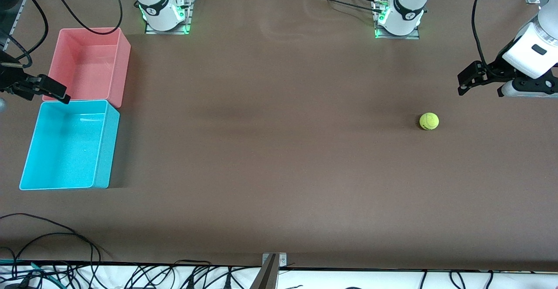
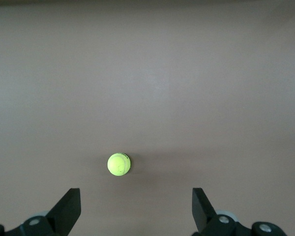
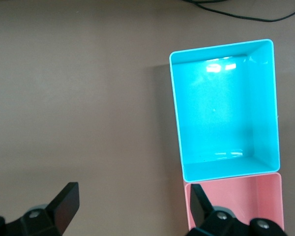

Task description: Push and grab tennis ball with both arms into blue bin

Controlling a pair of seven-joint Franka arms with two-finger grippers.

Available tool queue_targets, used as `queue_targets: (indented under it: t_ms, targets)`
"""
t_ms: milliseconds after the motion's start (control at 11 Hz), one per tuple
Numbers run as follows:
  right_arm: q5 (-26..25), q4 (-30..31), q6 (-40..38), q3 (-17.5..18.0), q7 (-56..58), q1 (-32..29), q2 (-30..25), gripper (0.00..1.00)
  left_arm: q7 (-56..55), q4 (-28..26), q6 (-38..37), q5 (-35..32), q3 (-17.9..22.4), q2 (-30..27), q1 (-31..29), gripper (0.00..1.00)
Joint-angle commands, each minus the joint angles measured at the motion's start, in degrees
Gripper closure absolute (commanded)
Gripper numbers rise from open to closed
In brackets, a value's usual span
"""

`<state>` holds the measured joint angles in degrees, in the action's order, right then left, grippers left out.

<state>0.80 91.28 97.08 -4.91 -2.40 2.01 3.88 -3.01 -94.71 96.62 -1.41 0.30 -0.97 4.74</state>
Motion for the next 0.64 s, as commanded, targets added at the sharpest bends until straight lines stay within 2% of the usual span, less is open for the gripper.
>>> queue_targets:
  t_ms: [0,545]
  targets:
    - [-0.01,-1.01,-0.06,0.08,0.64,0.18,0.16,0.00,1.34,1.81,-1.34,-0.44,-0.30,1.40,-0.52,0.00]
    - [0.16,-1.01,0.12,0.08,0.37,0.27,0.16,0.00,1.34,1.72,-1.61,-0.44,-0.21,1.49,-0.61,0.00]
